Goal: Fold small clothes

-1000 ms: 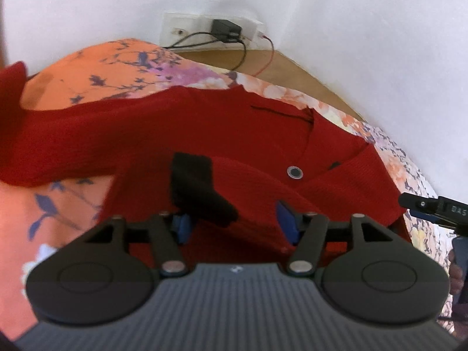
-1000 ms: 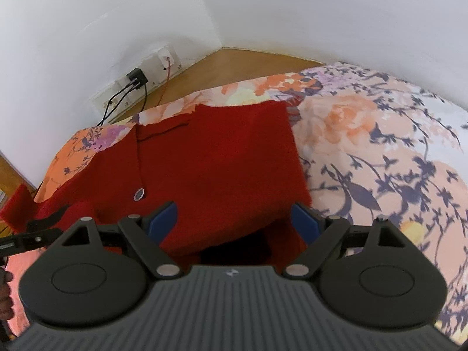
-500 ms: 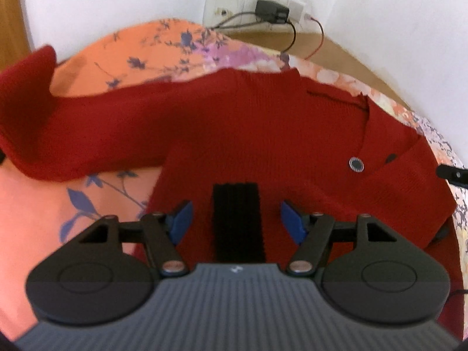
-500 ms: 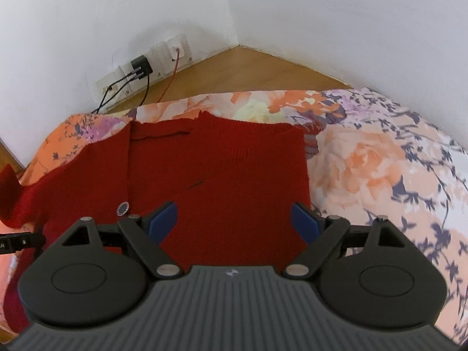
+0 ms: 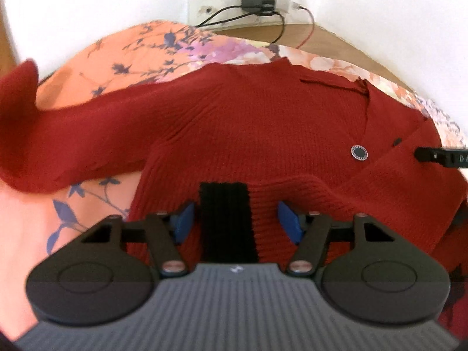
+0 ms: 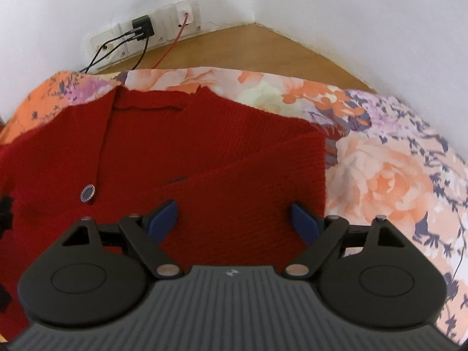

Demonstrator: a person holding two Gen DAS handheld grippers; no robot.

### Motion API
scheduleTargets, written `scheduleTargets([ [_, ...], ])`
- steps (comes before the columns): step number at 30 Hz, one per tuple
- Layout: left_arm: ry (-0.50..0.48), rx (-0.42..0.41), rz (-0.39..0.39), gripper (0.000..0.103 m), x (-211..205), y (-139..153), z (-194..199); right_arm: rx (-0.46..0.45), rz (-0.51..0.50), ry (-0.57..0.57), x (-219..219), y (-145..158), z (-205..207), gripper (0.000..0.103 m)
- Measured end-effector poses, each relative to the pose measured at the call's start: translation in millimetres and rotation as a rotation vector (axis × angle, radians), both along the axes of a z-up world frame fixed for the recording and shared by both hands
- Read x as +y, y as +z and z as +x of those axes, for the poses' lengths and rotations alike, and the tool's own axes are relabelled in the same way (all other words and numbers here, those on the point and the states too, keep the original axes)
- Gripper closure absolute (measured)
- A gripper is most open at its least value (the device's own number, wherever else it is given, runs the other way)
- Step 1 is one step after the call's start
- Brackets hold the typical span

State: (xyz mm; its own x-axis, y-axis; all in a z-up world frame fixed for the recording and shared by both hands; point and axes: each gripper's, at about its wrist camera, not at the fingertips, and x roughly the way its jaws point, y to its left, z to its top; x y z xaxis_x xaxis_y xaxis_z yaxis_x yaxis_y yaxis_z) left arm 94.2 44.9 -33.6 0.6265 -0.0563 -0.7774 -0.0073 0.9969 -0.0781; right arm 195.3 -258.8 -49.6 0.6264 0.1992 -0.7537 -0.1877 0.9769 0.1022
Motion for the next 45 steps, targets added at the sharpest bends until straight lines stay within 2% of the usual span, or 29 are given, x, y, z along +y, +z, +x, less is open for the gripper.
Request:
scheduleTargets([
  [2, -0.023, -0.013, 0.045, 0.055, -6, 0, -1, -0.013, -0.014, 0.001, 2, -1, -2, 0.024],
  [3, -0.045, -0.022, 0.065, 0.068, -10, 1, -1, -0.022, -0.018, 0.0, 2, 0, -3, 0.034],
  [4, -0.063, -0.029, 0.075, 0.076, -12, 2, -1, -0.03, -0.039, -0.017, 2, 1, -4, 0.05],
  [5, -0.08, -0.033, 0.071, 0.086, -14, 2, -1, -0.036, -0.055, -0.034, 0, 2, -4, 0.056],
  [7, -0.088, -0.038, 0.077, 0.087, -17, 3, 1, -0.041, -0.028, -0.054, -9, 3, -6, 0.079],
  [9, -0.098, -0.059, 0.074, 0.088, -17, 6, 1, -0.043, 0.024, -0.081, -21, 6, -7, 0.089],
  [12, -0.098, -0.095, 0.049, 0.088, -13, 17, 6, -0.064, 0.1, -0.133, -35, 12, -12, 0.093],
  [17, -0.129, -0.18, 0.063, 0.088, -18, 40, 25, -0.144, 0.161, -0.219, -48, 24, -23, 0.094],
  [23, -0.162, -0.262, 0.092, 0.089, -26, 56, 70, -0.216, 0.184, -0.342, -58, 27, -22, 0.095],
  [26, -0.178, -0.247, 0.106, 0.088, -30, 48, 99, -0.232, 0.162, -0.395, -59, 24, -16, 0.1],
  [29, -0.176, -0.195, 0.11, 0.088, -27, 32, 128, -0.246, 0.138, -0.416, -59, 20, -9, 0.1],
  [32, -0.17, -0.156, 0.109, 0.088, -23, 15, 145, -0.241, 0.156, -0.447, -65, 18, -6, 0.097],
  [33, -0.172, -0.144, 0.099, 0.088, -20, 10, 147, -0.228, 0.174, -0.443, -69, 17, -5, 0.09],
  [35, -0.169, -0.135, 0.084, 0.086, -18, 4, 148, -0.209, 0.2, -0.438, -74, 15, -4, 0.059],
  [36, -0.165, -0.131, 0.077, 0.085, -16, 2, 148, -0.199, 0.204, -0.439, -76, 13, -3, 0.028],
  [37, -0.162, -0.128, 0.071, 0.084, -14, 0, 148, -0.195, 0.206, -0.44, -78, 11, -2, 0.018],
  [38, -0.158, -0.129, 0.071, 0.083, -14, -1, 147, -0.198, 0.213, -0.429, -79, 10, -1, 0.014],
  [42, -0.136, -0.126, 0.097, 0.064, -15, -5, 146, -0.135, 0.255, -0.368, -76, -1, 11, 0.016],
  [44, -0.125, -0.125, 0.096, 0.062, -13, -7, 147, -0.112, 0.251, -0.356, -71, -5, 16, 0.034],
  [45, -0.123, -0.125, 0.096, 0.061, -13, -7, 147, -0.101, 0.238, -0.353, -69, -8, 18, 0.058],
])
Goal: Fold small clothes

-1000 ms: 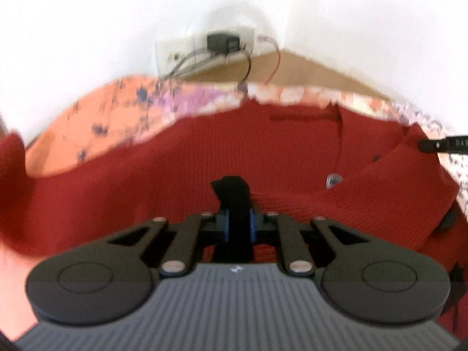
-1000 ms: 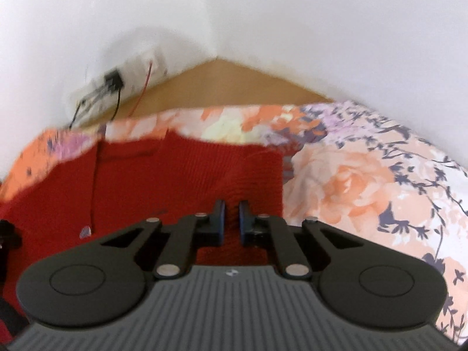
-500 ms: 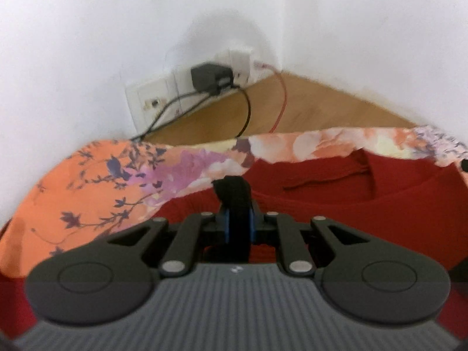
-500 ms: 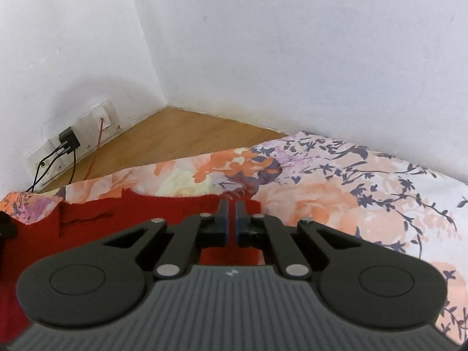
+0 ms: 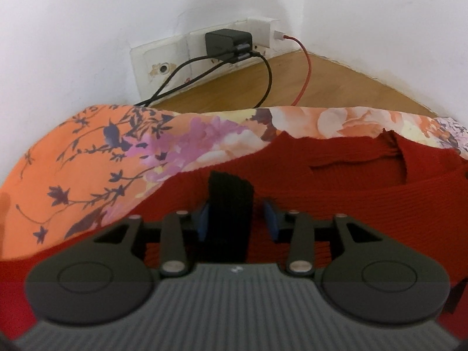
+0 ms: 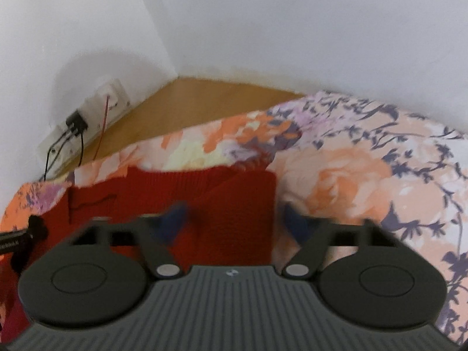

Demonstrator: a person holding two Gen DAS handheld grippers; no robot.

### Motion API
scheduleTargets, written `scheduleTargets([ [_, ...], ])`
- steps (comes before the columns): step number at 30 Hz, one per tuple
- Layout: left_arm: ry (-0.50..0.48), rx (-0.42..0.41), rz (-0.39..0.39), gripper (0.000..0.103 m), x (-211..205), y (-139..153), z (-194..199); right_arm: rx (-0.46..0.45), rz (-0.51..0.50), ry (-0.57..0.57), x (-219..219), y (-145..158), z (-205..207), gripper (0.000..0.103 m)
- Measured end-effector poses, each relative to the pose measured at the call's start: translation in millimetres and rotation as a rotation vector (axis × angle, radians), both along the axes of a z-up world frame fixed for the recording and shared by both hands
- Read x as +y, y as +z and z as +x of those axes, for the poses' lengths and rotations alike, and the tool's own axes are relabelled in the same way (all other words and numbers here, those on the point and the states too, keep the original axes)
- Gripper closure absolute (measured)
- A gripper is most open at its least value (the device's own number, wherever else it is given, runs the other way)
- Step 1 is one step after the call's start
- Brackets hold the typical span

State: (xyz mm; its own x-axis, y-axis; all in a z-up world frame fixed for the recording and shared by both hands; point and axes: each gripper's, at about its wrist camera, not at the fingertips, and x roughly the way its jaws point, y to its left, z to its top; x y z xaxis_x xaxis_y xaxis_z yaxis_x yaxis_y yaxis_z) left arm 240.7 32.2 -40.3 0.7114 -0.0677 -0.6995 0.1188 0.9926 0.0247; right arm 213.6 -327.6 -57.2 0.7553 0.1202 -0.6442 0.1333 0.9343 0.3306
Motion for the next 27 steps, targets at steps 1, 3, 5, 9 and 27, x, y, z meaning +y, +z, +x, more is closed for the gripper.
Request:
scheduleTargets([
  [1, 0.002, 0.001, 0.0, 0.06, 0, 0, 0, 0.002, -0.012, -0.014, 1, -1, 0, 0.06],
  [3, 0.004, 0.003, -0.001, 0.057, 1, 0, 1, 0.0, -0.034, -0.048, 2, -2, 0, 0.068],
  [5, 0.01, 0.009, -0.017, 0.056, 3, 0, 2, 0.02, -0.064, -0.069, 1, -6, 2, 0.068],
  [9, 0.031, 0.04, -0.062, 0.056, 11, 6, 0, 0.021, -0.051, -0.065, -3, -6, 3, 0.065],
  [27, 0.14, 0.07, -0.121, 0.044, 50, 67, -70, -0.072, -0.012, 0.006, 38, 63, -74, 0.017],
])
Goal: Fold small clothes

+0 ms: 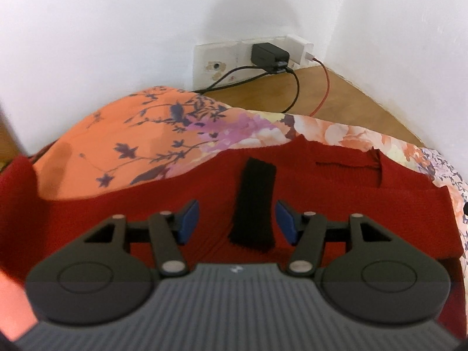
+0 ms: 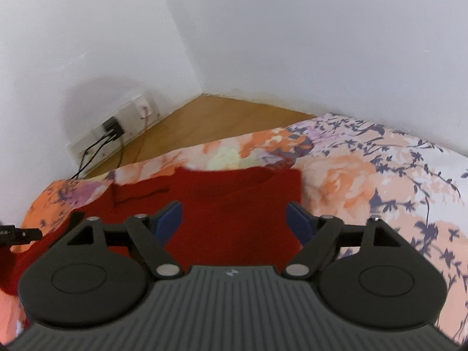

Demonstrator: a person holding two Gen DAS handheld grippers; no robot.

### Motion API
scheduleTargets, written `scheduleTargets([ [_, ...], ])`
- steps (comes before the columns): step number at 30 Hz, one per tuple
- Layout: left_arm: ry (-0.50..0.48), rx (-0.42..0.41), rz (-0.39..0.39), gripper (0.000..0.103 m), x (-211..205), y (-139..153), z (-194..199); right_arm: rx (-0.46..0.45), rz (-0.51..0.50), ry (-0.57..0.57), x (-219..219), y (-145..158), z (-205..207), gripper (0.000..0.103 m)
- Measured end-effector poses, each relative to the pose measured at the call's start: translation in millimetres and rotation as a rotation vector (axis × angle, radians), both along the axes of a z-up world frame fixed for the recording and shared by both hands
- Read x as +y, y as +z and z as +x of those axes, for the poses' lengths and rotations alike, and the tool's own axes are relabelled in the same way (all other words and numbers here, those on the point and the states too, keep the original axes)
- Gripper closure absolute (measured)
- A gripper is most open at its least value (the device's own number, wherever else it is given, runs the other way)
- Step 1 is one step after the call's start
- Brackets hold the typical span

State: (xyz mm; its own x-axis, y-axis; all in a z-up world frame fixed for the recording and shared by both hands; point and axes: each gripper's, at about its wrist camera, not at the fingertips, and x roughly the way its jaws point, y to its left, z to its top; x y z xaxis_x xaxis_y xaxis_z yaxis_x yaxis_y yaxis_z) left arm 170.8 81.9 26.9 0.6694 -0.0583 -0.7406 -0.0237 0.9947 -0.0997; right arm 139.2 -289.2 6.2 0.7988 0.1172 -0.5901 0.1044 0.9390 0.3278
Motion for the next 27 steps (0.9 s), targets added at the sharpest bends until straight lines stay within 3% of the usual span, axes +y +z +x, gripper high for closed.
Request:
scheduleTargets([
  [7, 0.058, 0.005, 0.002, 0.044, 33, 9, -29, -0.004, -0.004, 0.058, 29, 15, -27, 0.014],
  [11, 0.111, 0.009, -0.042, 0.044, 64, 9, -46, 0.023, -0.003, 0.087, 48, 18, -38, 0.014],
  [16, 0.18, 0.032, -0.073, 0.044, 103, 2, -66, 0.042, 0.013, 0.115, 74, 18, -50, 0.014],
  [23, 0.269, 0.052, -0.046, 0.044, 144, -11, -85, 0.076, 0.03, 0.138, 106, 10, -64, 0.014],
  [27, 0.28, 0.057, -0.09, 0.044, 163, -23, -83, 0.109, 0.056, 0.132, 122, 0, -68, 0.014],
])
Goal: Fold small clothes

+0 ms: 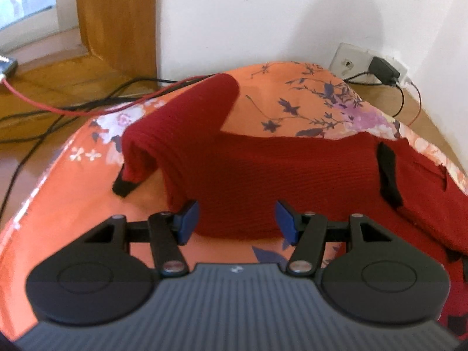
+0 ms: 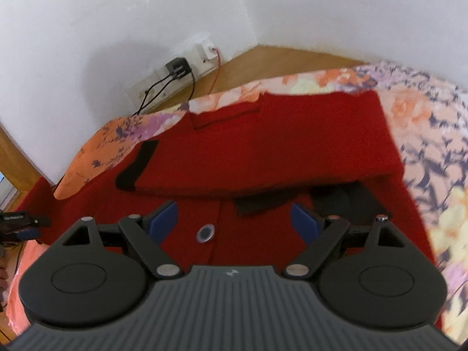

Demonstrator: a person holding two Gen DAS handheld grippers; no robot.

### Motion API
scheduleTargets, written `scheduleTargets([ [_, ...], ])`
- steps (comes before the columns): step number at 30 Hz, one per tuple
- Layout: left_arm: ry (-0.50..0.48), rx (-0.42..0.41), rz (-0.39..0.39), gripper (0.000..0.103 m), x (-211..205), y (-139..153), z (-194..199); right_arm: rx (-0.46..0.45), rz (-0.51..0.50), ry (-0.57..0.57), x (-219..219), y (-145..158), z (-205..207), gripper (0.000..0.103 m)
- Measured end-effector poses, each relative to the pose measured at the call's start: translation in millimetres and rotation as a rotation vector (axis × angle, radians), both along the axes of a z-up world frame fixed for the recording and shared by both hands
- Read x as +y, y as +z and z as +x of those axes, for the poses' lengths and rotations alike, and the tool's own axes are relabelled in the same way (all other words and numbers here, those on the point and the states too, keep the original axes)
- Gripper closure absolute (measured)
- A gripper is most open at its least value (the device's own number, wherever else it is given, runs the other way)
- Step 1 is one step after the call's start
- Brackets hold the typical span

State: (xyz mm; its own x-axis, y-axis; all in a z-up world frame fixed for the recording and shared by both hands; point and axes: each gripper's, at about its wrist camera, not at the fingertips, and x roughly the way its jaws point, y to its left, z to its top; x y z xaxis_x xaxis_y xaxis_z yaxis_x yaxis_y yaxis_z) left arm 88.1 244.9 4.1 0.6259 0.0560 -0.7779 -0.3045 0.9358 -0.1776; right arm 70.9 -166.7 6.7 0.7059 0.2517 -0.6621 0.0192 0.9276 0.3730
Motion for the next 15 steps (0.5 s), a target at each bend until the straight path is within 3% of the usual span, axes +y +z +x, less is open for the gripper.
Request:
scheduleTargets([
  [6, -0.001, -0.012, -0.004, 0.044, 10, -9, 7, 0.012, -0.002, 0.0, 21, -4, -10, 0.014],
  [15, -0.033, -0.041, -0.048, 0.044, 22, 2, -24, 0.026, -0.002, -0.045, 29, 0, -27, 0.014],
])
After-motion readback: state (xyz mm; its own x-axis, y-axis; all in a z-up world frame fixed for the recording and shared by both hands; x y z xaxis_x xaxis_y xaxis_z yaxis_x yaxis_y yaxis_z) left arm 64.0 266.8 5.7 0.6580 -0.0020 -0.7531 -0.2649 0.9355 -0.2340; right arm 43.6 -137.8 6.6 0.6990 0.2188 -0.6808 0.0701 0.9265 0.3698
